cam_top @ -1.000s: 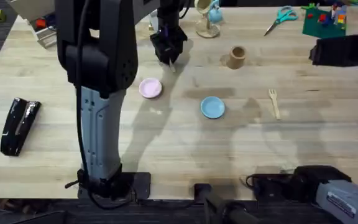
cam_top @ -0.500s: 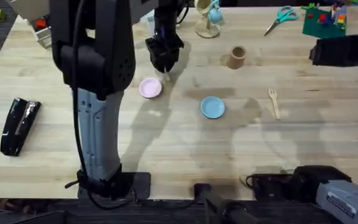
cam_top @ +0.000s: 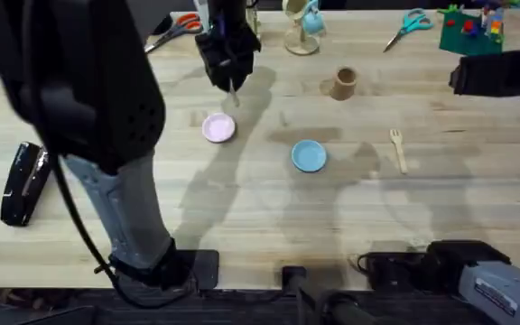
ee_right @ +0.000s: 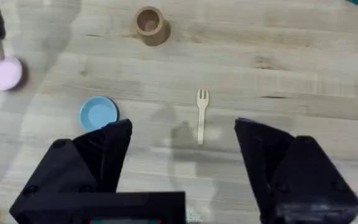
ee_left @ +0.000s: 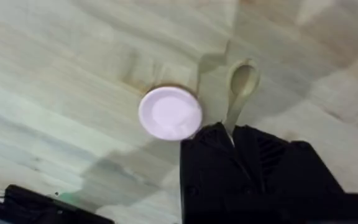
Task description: Pick up a utensil and set it on the pink plate, then put the other utensil in the container.
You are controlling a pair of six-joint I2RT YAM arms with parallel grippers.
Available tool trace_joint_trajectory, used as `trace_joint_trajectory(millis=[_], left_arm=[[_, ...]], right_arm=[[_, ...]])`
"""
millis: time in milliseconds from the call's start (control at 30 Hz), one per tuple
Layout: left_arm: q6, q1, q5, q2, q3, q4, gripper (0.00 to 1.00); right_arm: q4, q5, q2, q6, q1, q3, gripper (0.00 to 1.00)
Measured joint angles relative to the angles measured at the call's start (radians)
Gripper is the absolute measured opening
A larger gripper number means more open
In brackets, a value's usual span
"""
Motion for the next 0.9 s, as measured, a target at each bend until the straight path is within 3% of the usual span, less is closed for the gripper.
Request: trace_joint_trajectory(millis=[367, 900], left_arm=[[0.021, 0.0, 0.014, -0.278, -0.348, 0.146, 0.045], [0.079, 0.0, 0.065, -0.312, -0.492, 0.213, 0.045]], right_arm=[[0.0, 0.0, 0.0, 0.0, 0.0, 0.0, 0.996], [0.0, 0.0, 0.0, 0.0, 0.0, 0.0, 0.996]])
